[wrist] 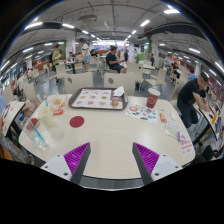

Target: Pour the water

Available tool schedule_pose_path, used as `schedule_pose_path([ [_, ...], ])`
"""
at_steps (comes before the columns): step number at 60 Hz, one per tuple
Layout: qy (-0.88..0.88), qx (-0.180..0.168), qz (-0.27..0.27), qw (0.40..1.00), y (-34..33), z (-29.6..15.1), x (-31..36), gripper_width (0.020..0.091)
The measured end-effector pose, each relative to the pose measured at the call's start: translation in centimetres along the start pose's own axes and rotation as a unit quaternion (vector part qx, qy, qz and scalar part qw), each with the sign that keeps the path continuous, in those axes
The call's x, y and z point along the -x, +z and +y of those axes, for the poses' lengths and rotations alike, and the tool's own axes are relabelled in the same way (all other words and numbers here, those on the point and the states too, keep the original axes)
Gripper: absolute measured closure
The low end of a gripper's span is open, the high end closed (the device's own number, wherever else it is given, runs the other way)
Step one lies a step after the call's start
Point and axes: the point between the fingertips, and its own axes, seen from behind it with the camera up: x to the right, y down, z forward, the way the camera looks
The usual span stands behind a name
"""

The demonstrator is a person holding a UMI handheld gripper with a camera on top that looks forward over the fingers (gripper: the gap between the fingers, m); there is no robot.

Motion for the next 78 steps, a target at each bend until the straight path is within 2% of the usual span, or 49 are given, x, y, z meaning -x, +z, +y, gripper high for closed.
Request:
schedule_pose_path([
  [17, 0.003, 0.021, 0.027, 0.999, -0.4, 3.0, 3.2, 0.0254],
  [30, 0.01, 0.026, 0.016, 0.999, -0.6, 6.6, 13.7, 0.0255],
  [37, 0.027, 0.03, -0.012, 0.999, -0.5, 7.9, 21.7, 0.0255],
  [51, 0.018, -0.028, -0.054, 0.998, 1.4, 5.7, 34.6, 0.025],
  [65, 0.024, -0.076, -0.032, 0.996, 7.1, 2.1, 38.2, 0.0253],
  [68, 0.019, -0.081, -0.028, 0.996, 8.3, 1.6, 38.5, 0.0269],
  [70, 0.019, -0.085, -0.023, 0.996, 8.9, 1.4, 38.5, 0.0304],
  [72, 0.018, -0.086, -0.019, 0.996, 9.5, 1.3, 38.5, 0.0367],
  [75, 0.017, -0.094, -0.016, 0.995, 10.0, 0.9, 38.3, 0.0522],
  [78, 0.016, -0.1, -0.011, 0.995, 10.3, 0.5, 38.3, 0.0544],
])
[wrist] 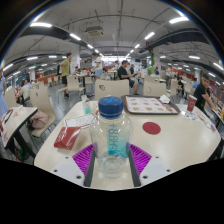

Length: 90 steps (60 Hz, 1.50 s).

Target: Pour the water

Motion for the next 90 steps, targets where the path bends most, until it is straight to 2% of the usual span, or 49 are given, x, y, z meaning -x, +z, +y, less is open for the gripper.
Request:
schedule_pose_path([
  [10, -0.002, 0.0, -0.001, 1.0, 0.3, 0.0, 0.2, 0.0651],
  [11, -0.001, 0.002, -0.002, 1.0, 0.3, 0.0, 0.2, 0.0686],
  [16, -0.009, 0.009, 0.005, 1.0, 0.3, -0.3, -0.3, 0.0688],
  [24, -0.032, -0.001, 0.042, 0.999, -0.9, -3.6, -3.2, 0.0689],
  [36, -0.162, -0.005, 0.154, 0.975, 0.3, -10.5, -12.2, 0.0687],
  [46, -0.36, 0.021, 0.236, 0.902, 3.3, -14.8, -17.7, 0.0689],
  [56, -0.569, 0.021, 0.271, 0.776, 5.7, -18.4, -17.0, 0.0684],
  [66, -0.723, 0.008, 0.273, 0.634, 7.8, -19.4, -14.2, 0.0686],
  [76, -0.803, 0.012, 0.261, 0.535, 9.3, -18.7, -12.4, 0.0688],
  [82, -0.814, 0.015, 0.246, 0.527, 9.9, -17.8, -12.2, 0.0687],
  [90, -0.79, 0.014, 0.244, 0.563, 9.6, -18.1, -12.7, 0.0687],
])
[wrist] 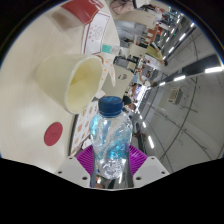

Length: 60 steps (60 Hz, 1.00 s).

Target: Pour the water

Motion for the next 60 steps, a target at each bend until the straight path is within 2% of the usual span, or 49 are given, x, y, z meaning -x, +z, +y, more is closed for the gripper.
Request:
schedule_pose_path([
  [11, 0.254, -0.014, -0.032, 0.967, -0.6, 1.6, -2.9, 0.0686],
  [19, 0.47, -0.055, -0.071, 0.878, -0.6, 2.4, -4.6, 0.0686],
  [28, 0.625, -0.08, -0.122, 0.767, 0.5, 2.8, -3.5, 0.0687],
  [39, 0.717, -0.087, -0.201, 0.662, 3.1, 1.3, 2.4, 0.0688],
  [51, 0.749, -0.067, -0.27, 0.601, 4.0, -0.4, 8.9, 0.0686],
  [58, 0.753, -0.066, -0.298, 0.582, 3.7, -1.2, 11.5, 0.0674],
  [60, 0.76, -0.072, -0.289, 0.578, 3.6, -1.1, 11.4, 0.0682],
])
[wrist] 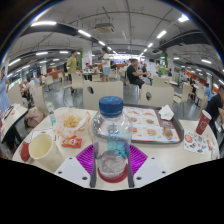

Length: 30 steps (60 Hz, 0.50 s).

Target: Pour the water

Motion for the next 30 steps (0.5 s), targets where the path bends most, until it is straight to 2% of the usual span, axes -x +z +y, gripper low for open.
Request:
schedule_pose_path([
  [5, -0.001, -0.004, -0.004, 1.0, 0.1, 0.2, -0.1, 0.0673],
  [12, 0.001, -0.005, -0.006, 1.0, -0.2, 0.2, 0.0, 0.0587],
  [16, 0.001, 0.005, -0.007, 1.0, -0.2, 0.4, 0.0, 0.0539],
  [18, 0.002, 0.02, -0.004, 1.0, -0.2, 0.8, -0.2, 0.0478],
  [21, 0.003, 0.04, 0.001, 0.999, -0.5, 1.3, -0.4, 0.0261],
  [22, 0.002, 0.045, 0.004, 0.999, -0.7, 1.4, -0.4, 0.0237],
  [24, 0.0, 0.051, 0.012, 0.999, -1.3, 1.4, -0.6, 0.0273],
  [27, 0.003, 0.056, 0.029, 0.998, -2.7, 1.2, -1.1, 0.0247],
  [30, 0.01, 0.061, 0.037, 0.997, -4.3, 0.9, -0.8, 0.0256],
])
